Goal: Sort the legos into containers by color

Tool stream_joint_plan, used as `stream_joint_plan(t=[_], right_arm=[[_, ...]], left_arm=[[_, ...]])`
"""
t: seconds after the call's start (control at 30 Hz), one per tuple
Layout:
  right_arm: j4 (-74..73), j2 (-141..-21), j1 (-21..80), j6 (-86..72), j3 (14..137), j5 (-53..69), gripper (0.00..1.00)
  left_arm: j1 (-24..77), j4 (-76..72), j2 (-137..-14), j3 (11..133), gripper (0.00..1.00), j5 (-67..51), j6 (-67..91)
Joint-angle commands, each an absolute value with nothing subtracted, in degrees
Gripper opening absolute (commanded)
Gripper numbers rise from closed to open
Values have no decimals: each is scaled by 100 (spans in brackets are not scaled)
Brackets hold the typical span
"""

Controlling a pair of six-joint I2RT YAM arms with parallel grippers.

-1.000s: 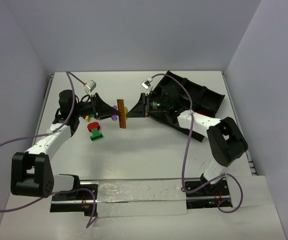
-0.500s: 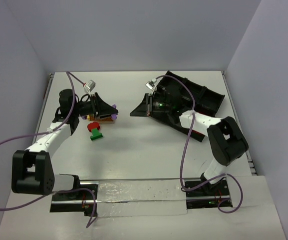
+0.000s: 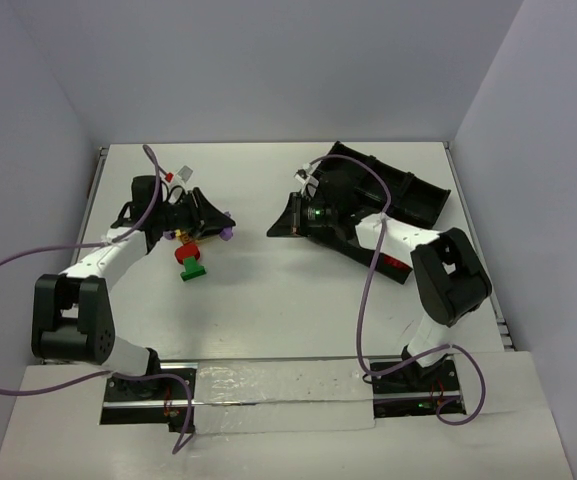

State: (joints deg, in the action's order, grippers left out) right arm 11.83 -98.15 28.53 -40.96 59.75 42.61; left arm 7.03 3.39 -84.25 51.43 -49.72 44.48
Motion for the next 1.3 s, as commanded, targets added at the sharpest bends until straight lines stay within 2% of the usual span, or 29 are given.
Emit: stream_joint_plan(t=[0.0,0.13,0.33,0.6,0.73,0.9,1.17,1.27], right_arm=[[-122,-9424,2896,-3124,6510,3375,7],[-1051,-9149,2900,-2732,6780,2389,23],[-1803,-8539,2889,-2527,6748,1026,49],[-2243,-7714,2883,-2553,6557,-125,61],[-2313,-7454,2874,-2558,6390,-416,63],[-2417,-7196,2874,-2621,6250,-584,63],[-2375,-6879,2874,-2833,5921,-681,64],[-2357,-6794,2874,-2887,5827,-653,64]], left_arm=[[677,796,-8371,5413,0,-4543,4071],[813,1502,-8496,5627,0,-3555,3635],[1552,2225,-8767,6060,0,-2043,3500],[2729,2646,-9516,6711,0,-229,4087],[3145,2976,-9966,7052,0,737,4595],[3679,3015,-10550,7430,0,1053,5180],[3874,3191,-11130,7638,0,1357,5715],[3900,3153,-11200,7598,7,1349,5787]])
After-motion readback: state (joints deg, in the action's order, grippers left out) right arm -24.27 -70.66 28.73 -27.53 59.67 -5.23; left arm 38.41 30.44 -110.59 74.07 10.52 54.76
